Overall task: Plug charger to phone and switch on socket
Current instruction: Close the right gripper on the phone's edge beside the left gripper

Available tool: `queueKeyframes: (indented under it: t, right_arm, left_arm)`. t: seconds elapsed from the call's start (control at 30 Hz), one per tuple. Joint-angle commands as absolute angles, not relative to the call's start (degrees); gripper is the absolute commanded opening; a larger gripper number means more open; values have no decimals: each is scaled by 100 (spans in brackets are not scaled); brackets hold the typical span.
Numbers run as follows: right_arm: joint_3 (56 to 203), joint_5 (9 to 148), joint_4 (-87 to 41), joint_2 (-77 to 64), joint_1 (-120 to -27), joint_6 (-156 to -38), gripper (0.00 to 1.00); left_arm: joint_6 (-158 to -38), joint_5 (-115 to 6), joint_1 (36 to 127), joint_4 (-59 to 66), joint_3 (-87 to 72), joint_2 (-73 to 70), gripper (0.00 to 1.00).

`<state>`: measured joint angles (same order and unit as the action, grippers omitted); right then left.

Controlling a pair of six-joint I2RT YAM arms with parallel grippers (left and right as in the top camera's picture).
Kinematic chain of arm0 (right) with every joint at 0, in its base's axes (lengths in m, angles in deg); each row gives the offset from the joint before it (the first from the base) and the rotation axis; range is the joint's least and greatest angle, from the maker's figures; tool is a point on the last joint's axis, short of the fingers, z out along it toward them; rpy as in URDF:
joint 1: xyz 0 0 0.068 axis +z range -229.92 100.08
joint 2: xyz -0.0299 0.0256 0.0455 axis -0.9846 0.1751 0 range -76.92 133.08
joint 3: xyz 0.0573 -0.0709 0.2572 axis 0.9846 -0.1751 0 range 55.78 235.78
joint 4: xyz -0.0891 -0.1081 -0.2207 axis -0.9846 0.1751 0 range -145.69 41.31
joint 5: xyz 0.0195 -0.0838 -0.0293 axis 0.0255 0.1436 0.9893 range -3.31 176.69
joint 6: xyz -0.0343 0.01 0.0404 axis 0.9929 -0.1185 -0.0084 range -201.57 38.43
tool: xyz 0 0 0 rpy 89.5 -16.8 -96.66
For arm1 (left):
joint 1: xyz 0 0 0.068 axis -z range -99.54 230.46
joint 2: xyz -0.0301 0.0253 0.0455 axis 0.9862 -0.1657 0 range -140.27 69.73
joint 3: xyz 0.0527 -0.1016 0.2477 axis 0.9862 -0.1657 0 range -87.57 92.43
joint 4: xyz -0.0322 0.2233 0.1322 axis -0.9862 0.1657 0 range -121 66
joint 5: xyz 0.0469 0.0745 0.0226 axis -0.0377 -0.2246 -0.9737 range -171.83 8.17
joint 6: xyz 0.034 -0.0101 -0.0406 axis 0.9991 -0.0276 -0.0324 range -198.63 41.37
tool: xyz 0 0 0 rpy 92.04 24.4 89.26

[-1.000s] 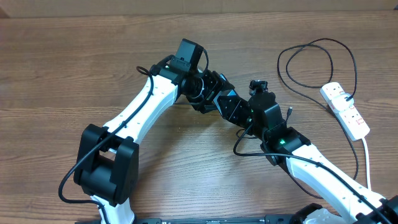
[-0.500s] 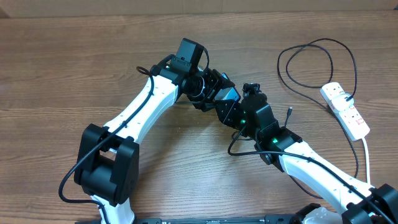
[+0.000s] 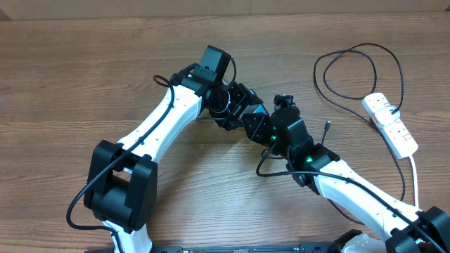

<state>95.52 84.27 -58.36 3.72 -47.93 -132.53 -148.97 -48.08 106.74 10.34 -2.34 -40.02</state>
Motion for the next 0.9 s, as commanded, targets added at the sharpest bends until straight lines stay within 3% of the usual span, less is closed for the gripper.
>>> queueKeyframes:
  t: [0.0, 0.13, 0.4, 0.87]
  right_arm:
    - [9624, 8578, -5952, 390, -4773, -13214, 28]
    - [9624, 8574, -6099, 390, -4773, -13216, 28]
    - [9624, 8554, -6020, 390, -4773, -13216, 13]
    - [9624, 8180, -6062, 390, -4773, -13242, 8]
  left_arm:
    - [-14714, -4781, 10718, 1019, -94, -3994, 45]
    - [-14672, -4801, 10723, 1054, -94, -3994, 45]
    - [-14633, -4943, 10723, 1097, -94, -3994, 45]
    - [-14607, -4965, 10723, 1117, -94, -3994, 50]
